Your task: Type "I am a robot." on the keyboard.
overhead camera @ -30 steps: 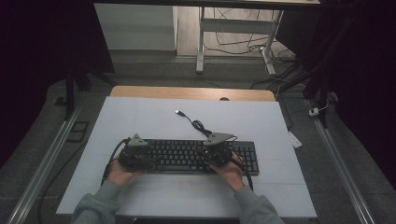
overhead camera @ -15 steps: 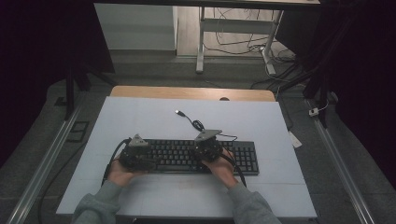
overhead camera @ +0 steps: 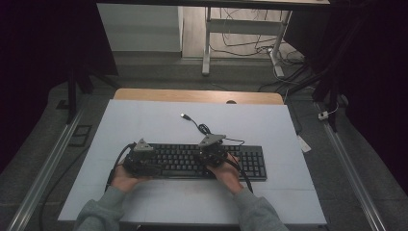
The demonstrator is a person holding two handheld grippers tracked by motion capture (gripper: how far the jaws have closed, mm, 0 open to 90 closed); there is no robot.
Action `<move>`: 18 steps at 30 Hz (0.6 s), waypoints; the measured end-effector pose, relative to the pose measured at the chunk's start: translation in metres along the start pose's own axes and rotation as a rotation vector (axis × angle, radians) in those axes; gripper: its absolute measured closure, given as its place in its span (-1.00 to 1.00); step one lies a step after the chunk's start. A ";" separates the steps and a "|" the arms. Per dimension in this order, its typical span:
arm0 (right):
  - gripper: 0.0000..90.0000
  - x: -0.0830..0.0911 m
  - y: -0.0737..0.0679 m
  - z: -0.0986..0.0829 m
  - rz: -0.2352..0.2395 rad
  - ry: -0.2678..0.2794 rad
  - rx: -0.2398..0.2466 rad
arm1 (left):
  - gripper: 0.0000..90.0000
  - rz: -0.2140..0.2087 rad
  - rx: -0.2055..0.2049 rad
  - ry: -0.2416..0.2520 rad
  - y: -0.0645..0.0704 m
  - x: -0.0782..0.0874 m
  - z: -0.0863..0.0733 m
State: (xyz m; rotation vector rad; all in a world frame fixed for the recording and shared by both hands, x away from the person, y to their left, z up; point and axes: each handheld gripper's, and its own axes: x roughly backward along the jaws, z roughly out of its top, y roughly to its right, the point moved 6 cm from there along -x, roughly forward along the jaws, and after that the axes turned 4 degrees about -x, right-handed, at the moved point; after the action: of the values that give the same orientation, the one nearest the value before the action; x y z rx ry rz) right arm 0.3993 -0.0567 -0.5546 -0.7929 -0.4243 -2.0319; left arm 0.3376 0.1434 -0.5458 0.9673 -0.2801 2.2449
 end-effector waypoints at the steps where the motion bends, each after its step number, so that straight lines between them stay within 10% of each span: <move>1: 0.99 0.000 0.000 0.000 -0.001 0.000 0.001 | -0.30 0.000 -0.001 -0.001 0.000 0.000 0.000; 18: 0.86 0.030 0.003 0.003 0.020 0.107 -0.027 | -0.30 0.013 0.013 0.016 -0.003 0.003 0.000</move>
State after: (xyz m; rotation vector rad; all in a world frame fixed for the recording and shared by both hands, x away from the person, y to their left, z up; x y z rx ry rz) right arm 0.3908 -0.0748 -0.5319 -0.6983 -0.3273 -2.0542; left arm 0.3384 0.1472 -0.5440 0.9558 -0.2658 2.2679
